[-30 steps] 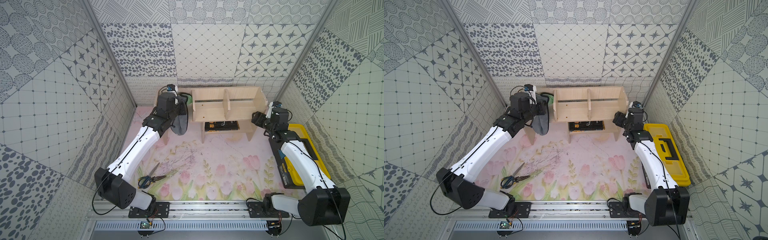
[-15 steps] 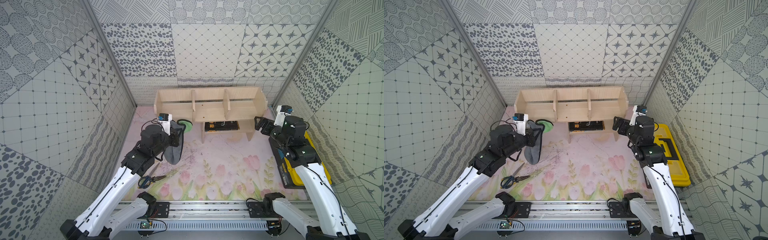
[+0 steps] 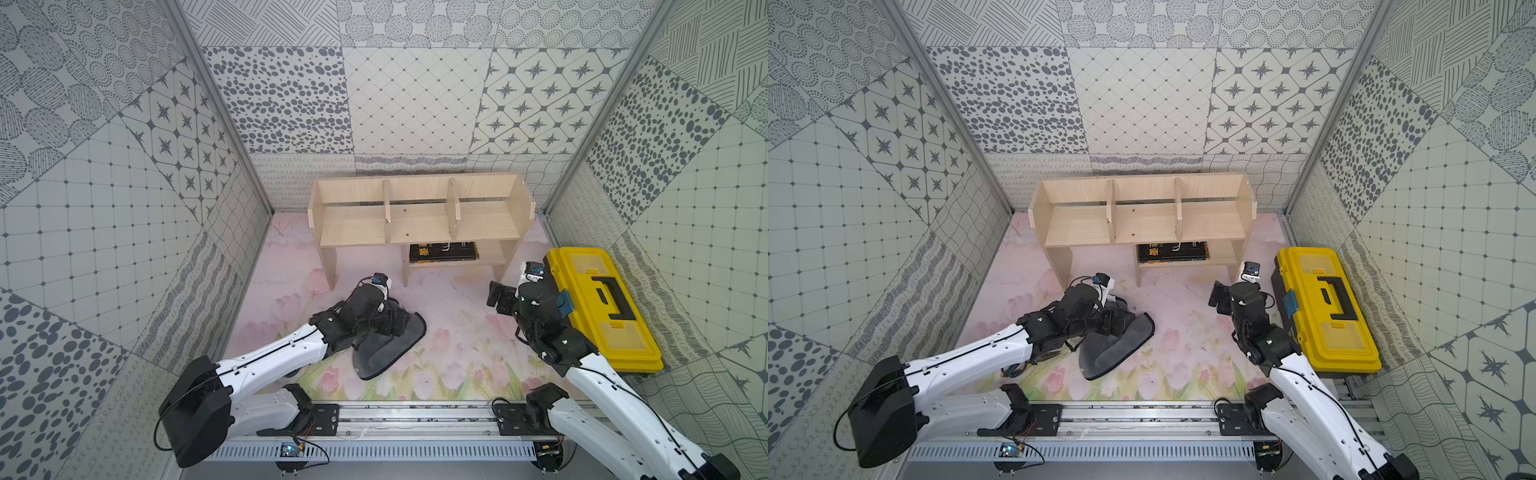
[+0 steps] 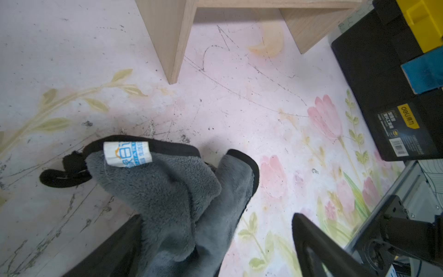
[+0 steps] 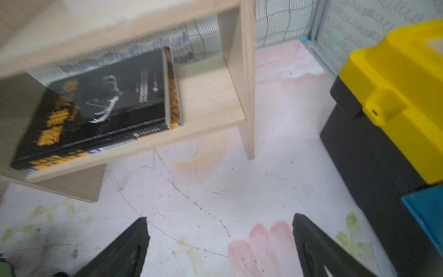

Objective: Wipe the bookshelf clean with a cloth
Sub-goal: Place the cleaning item at the center of the board, then reset both arms

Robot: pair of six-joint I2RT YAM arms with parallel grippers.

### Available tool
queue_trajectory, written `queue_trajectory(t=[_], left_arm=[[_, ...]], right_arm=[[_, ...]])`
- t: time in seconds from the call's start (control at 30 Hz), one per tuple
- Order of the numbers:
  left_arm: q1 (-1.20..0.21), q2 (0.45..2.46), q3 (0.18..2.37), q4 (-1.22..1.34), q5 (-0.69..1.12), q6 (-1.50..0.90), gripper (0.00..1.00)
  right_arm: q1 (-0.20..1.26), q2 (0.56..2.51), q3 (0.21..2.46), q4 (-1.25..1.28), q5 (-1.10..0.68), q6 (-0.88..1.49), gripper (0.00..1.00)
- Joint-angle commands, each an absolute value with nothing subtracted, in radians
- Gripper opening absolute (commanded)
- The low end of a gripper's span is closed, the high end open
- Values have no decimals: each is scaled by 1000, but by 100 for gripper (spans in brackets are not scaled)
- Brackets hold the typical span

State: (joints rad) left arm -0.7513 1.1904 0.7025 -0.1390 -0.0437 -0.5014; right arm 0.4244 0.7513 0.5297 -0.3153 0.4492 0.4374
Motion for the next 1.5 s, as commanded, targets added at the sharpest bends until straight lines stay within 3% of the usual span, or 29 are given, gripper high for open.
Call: queue_trajectory(t=[0.0,0.23,0.37,0.5,0.63,0.8,1.07,1.23,1.3,1.33,1.47], left_arm=[[-760,1199,749,-88,-181,-472,99],[-754,1083,805,-200,-626,-291,99],[-732,1074,814,-220,-649,-109,99],[-657,1037,777,-247,-743,-92,99],[-411,987,642,-58,-661,-179,99],[-222,1155,539,238,-531,-158,99],[-146,1454,409,764,-489,-101,99],[-90,1538,416,807,-272,-91,99],[-67,1590,378,937,-237,-86,100],[-67,1559,397,839,-229,-113,99],[-64,1570,392,884,-228,-103,99]], right_arm=[[388,736,406,-70,578,482,97],[222,825,371,44,551,472,97],[204,859,369,122,611,356,97],[198,945,345,222,625,241,97],[193,1086,291,450,535,167,97],[189,1275,304,741,397,61,97],[115,1574,339,1005,259,16,97],[66,1550,395,860,182,51,97],[64,1551,393,863,181,52,97],[64,1550,393,864,182,51,97],[65,1550,394,862,181,51,97]])
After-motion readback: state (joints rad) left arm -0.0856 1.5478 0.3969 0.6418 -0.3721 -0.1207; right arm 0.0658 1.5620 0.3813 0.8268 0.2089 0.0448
